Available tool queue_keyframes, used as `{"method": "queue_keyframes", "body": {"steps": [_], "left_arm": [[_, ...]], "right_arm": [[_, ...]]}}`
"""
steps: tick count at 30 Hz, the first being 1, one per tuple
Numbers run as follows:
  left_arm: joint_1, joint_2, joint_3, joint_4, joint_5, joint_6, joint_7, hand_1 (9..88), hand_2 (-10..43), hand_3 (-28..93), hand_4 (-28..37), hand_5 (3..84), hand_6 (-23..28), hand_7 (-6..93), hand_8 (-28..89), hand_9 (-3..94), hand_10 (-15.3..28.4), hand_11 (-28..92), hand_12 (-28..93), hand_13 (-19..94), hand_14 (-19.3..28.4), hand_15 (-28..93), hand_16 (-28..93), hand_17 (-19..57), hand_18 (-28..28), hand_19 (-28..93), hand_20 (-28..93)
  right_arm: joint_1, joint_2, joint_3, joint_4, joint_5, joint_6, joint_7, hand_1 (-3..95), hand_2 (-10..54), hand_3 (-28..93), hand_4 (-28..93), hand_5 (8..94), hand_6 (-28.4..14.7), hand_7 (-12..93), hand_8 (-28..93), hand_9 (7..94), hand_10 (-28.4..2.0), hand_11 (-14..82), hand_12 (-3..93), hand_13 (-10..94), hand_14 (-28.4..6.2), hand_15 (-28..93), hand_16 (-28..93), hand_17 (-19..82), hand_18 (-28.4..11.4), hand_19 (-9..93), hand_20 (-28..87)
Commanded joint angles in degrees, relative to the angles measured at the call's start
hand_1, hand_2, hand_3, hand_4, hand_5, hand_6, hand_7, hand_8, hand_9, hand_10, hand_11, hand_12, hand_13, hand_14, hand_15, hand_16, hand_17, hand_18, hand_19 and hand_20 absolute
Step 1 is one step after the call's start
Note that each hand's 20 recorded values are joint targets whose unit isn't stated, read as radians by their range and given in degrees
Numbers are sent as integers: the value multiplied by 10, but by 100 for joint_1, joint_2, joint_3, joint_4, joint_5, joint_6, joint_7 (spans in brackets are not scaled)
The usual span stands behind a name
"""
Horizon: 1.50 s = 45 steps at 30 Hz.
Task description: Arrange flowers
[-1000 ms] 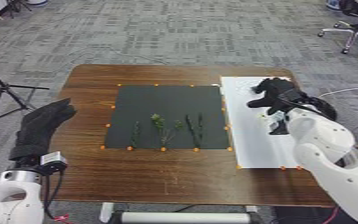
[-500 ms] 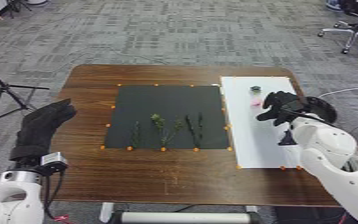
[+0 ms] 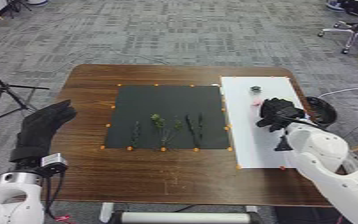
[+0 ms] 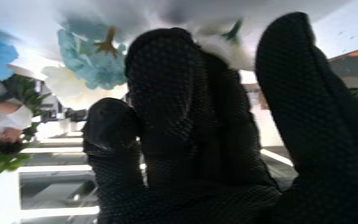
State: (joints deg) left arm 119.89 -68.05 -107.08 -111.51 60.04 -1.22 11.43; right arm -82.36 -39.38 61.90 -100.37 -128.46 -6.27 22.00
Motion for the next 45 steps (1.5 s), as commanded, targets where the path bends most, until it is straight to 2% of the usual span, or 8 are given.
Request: {"method": "queue_keyframes", "body": {"steps": [1,7,10,15,18,24,33,45], "left_arm": [[84,-47,-41,-54,1,-12,-41,293,-10,688,-235,506,39,131,-70,486,148,203,118,376,187,238,2,64,132,111,197],[130,-13,-120,-36,10,28,-49,292,-10,688,-234,506,39,131,-70,486,149,203,118,376,187,239,2,64,132,110,196],[112,21,-173,51,17,50,-26,292,-10,688,-234,505,39,131,-70,486,148,203,118,377,187,238,2,63,132,111,196],[208,20,-307,180,-7,327,61,285,-1,687,-243,505,39,132,-70,486,148,203,119,378,188,239,2,64,132,110,196],[167,34,-281,371,-133,498,77,264,29,700,-271,506,38,133,-70,488,148,203,118,380,188,241,1,64,132,110,196],[-3,110,-108,618,-675,701,215,215,184,679,-282,512,32,143,-73,501,150,205,116,390,187,243,-2,69,131,112,198],[-225,242,22,759,-651,706,290,202,217,678,-283,518,32,145,-75,503,150,205,116,392,187,245,-3,71,130,113,198],[-632,385,247,1010,-663,781,337,218,232,677,-283,519,31,146,-76,504,151,203,113,383,178,205,-10,86,114,84,187]], "right_arm": [[98,145,-349,68,-121,963,-63,602,-89,490,-142,741,-5,173,144,796,-122,123,257,846,-51,483,334,489,-177,876,532],[407,228,-438,-299,178,1336,-36,619,-72,497,-150,767,2,182,140,834,-117,108,280,868,-40,484,340,508,-173,892,525],[737,268,-708,-609,411,1359,-59,617,-77,508,-148,772,1,182,139,839,-117,103,284,870,-39,483,344,512,-170,896,522],[1641,45,-1591,-911,1004,1283,-401,616,-78,513,-152,778,2,180,136,844,-116,100,287,872,-37,484,347,515,-168,901,519],[2148,-344,-2136,-896,1217,1066,-622,614,-80,517,-153,781,4,180,134,844,-115,97,288,872,-36,485,349,516,-164,904,519],[2905,-1183,-3143,-598,1251,614,-1019,610,-79,523,-157,778,8,183,134,843,-111,91,290,871,-35,487,351,515,-163,906,518],[3664,-2186,-4051,230,1193,259,-1297,607,-78,527,-160,780,10,186,127,846,-109,91,287,873,-34,490,352,516,-161,910,516],[3402,-3269,-4061,832,668,-89,-1603,604,-78,533,-164,784,12,190,121,848,-109,92,287,875,-32,493,351,518,-159,918,514]]}}
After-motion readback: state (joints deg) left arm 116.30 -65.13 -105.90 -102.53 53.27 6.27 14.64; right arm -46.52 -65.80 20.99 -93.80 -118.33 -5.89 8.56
